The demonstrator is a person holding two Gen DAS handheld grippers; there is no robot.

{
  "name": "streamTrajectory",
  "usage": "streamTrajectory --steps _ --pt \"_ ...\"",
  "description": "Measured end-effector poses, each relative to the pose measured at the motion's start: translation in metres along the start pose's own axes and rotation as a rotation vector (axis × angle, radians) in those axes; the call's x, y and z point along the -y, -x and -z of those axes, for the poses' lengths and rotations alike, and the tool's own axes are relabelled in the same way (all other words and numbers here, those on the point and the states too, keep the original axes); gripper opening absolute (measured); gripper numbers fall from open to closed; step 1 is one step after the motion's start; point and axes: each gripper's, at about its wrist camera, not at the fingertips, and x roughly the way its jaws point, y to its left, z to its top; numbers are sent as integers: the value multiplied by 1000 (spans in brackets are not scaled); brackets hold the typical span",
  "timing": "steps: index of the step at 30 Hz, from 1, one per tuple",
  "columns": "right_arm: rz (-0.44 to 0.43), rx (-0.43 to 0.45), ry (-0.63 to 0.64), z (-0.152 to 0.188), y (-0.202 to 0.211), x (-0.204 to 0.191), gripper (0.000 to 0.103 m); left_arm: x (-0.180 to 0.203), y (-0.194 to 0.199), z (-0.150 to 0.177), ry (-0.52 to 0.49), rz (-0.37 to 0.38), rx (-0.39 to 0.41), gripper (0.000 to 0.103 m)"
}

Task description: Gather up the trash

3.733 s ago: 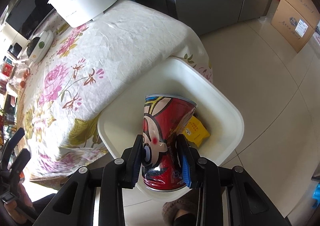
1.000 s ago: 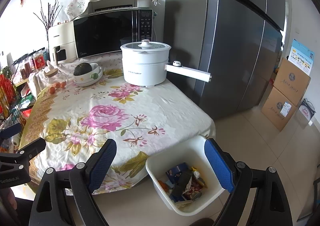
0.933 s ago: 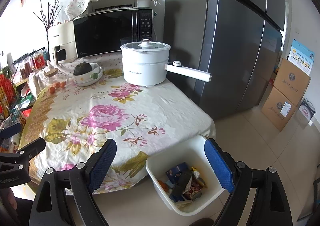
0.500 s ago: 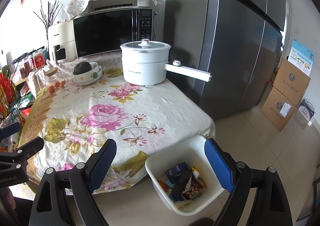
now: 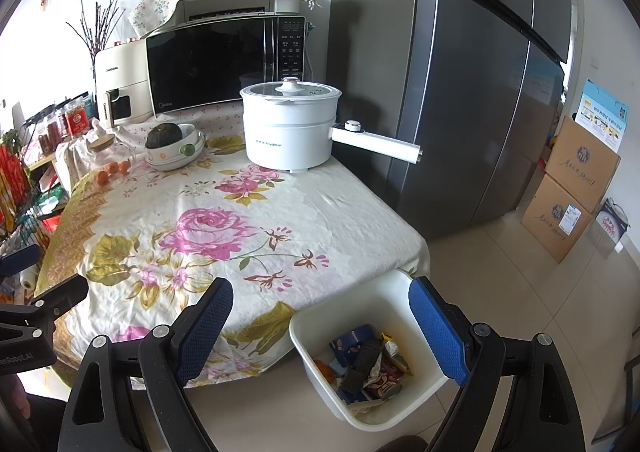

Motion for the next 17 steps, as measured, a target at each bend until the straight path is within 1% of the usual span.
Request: streamTrajectory --steps 4,11,15,17 --pt "7 4 -6 2 0 5 91 0 -2 0 -1 -3 -1 102" --pt "24 25 -7 2 1 8 91 -1 0 -2 4 24 -1 102" --pt "27 17 2 3 -2 7 91 -5 3 -4 22 45 0 102" --pt "16 4 27 5 -6 2 91 -9 6 -8 29 55 -2 102"
